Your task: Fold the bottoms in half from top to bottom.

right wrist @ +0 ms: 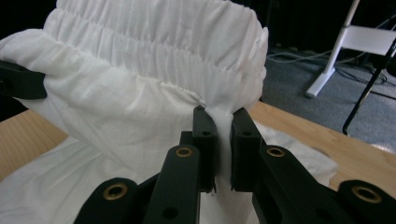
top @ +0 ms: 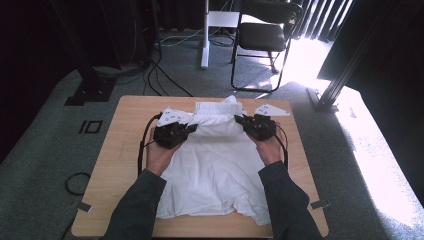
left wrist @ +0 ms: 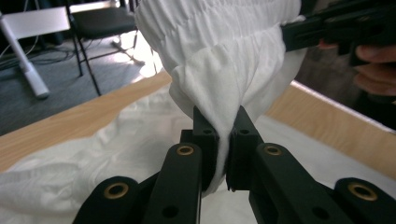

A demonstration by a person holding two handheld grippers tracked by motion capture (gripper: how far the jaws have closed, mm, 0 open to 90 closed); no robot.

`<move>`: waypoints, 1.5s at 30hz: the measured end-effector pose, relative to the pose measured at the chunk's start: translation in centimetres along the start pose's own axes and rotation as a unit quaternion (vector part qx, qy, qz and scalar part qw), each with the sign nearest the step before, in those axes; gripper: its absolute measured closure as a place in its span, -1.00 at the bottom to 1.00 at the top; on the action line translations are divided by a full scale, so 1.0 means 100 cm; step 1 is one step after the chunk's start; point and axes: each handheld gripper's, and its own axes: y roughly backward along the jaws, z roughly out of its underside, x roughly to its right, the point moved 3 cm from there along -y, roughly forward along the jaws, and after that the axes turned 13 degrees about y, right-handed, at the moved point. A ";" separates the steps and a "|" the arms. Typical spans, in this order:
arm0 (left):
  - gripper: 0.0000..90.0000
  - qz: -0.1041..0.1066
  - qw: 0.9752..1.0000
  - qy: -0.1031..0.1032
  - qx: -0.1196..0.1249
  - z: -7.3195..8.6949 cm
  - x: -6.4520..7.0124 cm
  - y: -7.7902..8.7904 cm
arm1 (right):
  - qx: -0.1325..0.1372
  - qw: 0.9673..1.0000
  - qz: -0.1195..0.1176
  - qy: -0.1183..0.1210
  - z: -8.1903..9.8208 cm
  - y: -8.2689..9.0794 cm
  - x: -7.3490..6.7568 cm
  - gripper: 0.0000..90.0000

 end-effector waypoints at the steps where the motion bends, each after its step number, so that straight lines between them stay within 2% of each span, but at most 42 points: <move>1: 0.91 0.002 1.000 -0.002 0.003 0.000 0.002 0.003 | 0.006 1.000 -0.001 0.004 -0.002 0.006 -0.003 0.86; 4: 0.91 0.013 1.000 -0.002 0.010 0.002 0.008 0.013 | 0.015 1.000 -0.005 0.013 -0.004 0.016 -0.009 0.86; 6: 0.91 0.013 1.000 -0.012 0.009 0.007 0.013 0.019 | 0.021 1.000 -0.010 0.017 -0.004 0.024 -0.014 0.85; 9: 0.90 0.010 1.000 -0.018 0.005 0.019 0.016 0.023 | 0.020 0.999 -0.020 0.023 0.002 0.030 -0.023 0.85; 10: 0.89 0.011 1.000 -0.016 -0.001 0.027 0.015 0.022 | 0.011 0.999 -0.026 0.026 0.010 0.031 -0.028 0.85; 11: 0.89 0.012 1.000 -0.015 -0.006 0.031 0.014 0.022 | 0.011 0.999 -0.026 0.026 0.010 0.031 -0.028 0.85; 15: 0.89 0.014 0.999 0.003 -0.030 0.058 0.004 0.016 | -0.013 0.999 -0.044 0.020 0.033 0.026 -0.040 0.85; 17: 0.89 0.017 0.999 0.015 -0.048 0.071 0.000 0.012 | -0.025 0.998 -0.050 0.015 0.045 0.023 -0.046 0.85; 18: 0.88 0.016 0.998 0.021 -0.058 0.080 -0.003 0.009 | -0.039 0.997 -0.059 0.009 0.058 0.019 -0.052 0.85; 19: 0.88 0.017 0.997 0.026 -0.067 0.084 -0.005 0.008 | -0.039 0.997 -0.059 0.009 0.058 0.019 -0.052 0.85; 21: 0.88 0.016 0.996 0.039 -0.078 0.097 -0.009 0.005 | -0.053 0.996 -0.068 0.003 0.070 0.015 -0.058 0.85; 24: 0.87 0.016 0.993 0.051 -0.109 0.119 -0.015 -0.001 | -0.070 0.994 -0.079 -0.008 0.088 0.011 -0.066 0.85; 26: 0.86 0.014 0.990 0.061 -0.127 0.129 -0.018 -0.004 | -0.094 0.991 -0.091 -0.014 0.106 0.006 -0.076 0.85; 27: 0.86 0.013 0.989 0.066 -0.134 0.134 -0.019 -0.005 | -0.094 0.991 -0.091 -0.014 0.106 0.006 -0.076 0.85; 28: 0.85 0.013 0.986 0.077 -0.150 0.145 -0.021 -0.008 | -0.100 0.991 -0.093 -0.013 0.109 0.005 -0.078 0.85; 30: 0.76 0.014 0.982 0.085 -0.170 0.153 -0.023 -0.010 | -0.121 0.987 -0.102 -0.017 0.122 0.001 -0.087 0.85; 31: 0.76 0.013 0.980 0.086 -0.177 0.156 -0.023 -0.011 | -0.121 0.987 -0.102 -0.017 0.122 0.001 -0.087 0.85; 32: 0.63 0.022 0.978 0.095 -0.183 0.161 -0.025 -0.010 | -0.135 0.985 -0.106 -0.019 0.128 -0.002 -0.091 0.83; 34: 0.58 0.025 0.979 0.098 -0.179 0.160 -0.025 -0.007 | -0.142 0.984 -0.108 -0.021 0.130 -0.002 -0.092 0.81; 35: 0.45 0.026 0.979 0.096 -0.176 0.159 -0.025 -0.005 | -0.152 0.981 -0.115 -0.021 0.131 -0.002 -0.093 0.69; 36: 0.33 0.029 0.981 0.096 -0.168 0.154 -0.025 -0.001 | -0.155 0.980 -0.124 -0.024 0.128 0.000 -0.092 0.36; 37: 0.33 0.030 0.982 0.094 -0.161 0.151 -0.026 0.002 | -0.155 0.980 -0.124 -0.024 0.128 0.000 -0.092 0.36; 38: 0.25 0.031 0.984 0.094 -0.148 0.145 -0.027 0.007 | -0.146 0.981 -0.123 -0.022 0.123 0.007 -0.088 0.15; 39: 0.25 0.030 0.985 0.095 -0.139 0.141 -0.027 0.009 | -0.146 0.981 -0.123 -0.022 0.123 0.007 -0.088 0.15; 40: 0.24 0.029 0.987 0.098 -0.123 0.132 -0.031 0.015 | -0.139 0.983 -0.117 -0.021 0.120 0.010 -0.086 0.12; 41: 0.25 0.028 0.988 0.100 -0.115 0.128 -0.033 0.016 | -0.121 0.986 -0.110 -0.031 0.115 0.016 -0.079 0.10; 42: 0.28 0.025 0.988 0.102 -0.109 0.122 -0.037 0.017 | -0.112 0.987 -0.109 -0.040 0.113 0.018 -0.074 0.10; 43: 0.35 0.020 0.989 0.108 -0.102 0.116 -0.040 0.016 | -0.101 0.988 -0.106 -0.052 0.110 0.019 -0.068 0.15; 44: 0.62 0.017 0.988 0.113 -0.101 0.108 -0.046 0.011 | -0.095 0.989 -0.086 -0.068 0.104 0.018 -0.056 0.52; 45: 0.74 0.017 0.988 0.113 -0.101 0.108 -0.046 0.011 | -0.095 0.989 -0.086 -0.068 0.104 0.018 -0.056 0.52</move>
